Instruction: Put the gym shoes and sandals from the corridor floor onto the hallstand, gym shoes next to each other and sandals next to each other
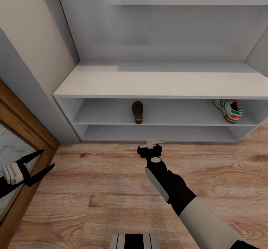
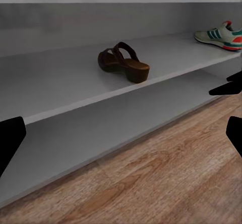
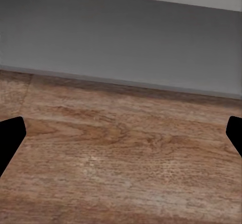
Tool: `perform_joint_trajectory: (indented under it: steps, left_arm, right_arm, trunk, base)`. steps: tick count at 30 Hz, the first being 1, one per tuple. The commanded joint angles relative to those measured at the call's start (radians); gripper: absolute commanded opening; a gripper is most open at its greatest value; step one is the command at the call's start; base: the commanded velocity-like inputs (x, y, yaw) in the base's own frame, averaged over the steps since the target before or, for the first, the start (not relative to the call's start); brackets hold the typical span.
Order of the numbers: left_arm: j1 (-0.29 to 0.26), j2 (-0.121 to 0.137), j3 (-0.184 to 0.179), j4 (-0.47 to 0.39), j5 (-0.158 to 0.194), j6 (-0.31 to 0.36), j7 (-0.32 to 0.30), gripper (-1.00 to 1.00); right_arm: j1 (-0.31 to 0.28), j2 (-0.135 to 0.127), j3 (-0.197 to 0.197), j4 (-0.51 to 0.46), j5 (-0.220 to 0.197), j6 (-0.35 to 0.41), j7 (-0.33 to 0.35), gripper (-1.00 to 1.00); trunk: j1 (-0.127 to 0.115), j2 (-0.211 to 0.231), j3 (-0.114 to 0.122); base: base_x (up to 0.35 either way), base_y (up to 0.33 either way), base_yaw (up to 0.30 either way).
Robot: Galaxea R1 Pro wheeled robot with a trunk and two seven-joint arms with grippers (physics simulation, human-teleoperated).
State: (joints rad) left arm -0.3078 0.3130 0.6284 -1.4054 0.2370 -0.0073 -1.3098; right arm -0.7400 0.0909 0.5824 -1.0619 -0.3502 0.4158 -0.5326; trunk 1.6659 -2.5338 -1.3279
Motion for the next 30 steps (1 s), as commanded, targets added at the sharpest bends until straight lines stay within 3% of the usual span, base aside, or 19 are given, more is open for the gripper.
perform_joint_trajectory:
  steps: [1, 30]
  left_arm:
    - [-0.001, 0.000, 0.001, 0.000, 0.001, -0.001, -0.003, 1.00]
    - [-0.001, 0.000, 0.001, 0.000, 0.001, -0.007, -0.003, 1.00]
  right_arm:
    - [-0.001, 0.000, 0.003, -0.001, -0.008, 0.003, -0.009, 1.00]
    - [-0.001, 0.000, -0.002, -0.001, -0.007, 0.003, -0.009, 1.00]
  trunk:
    - [0.000, 0.000, -0.001]
    - [0.000, 0.000, -0.001]
  base:
    - [0.000, 0.000, 0.000]
    - [0.000, 0.000, 0.000]
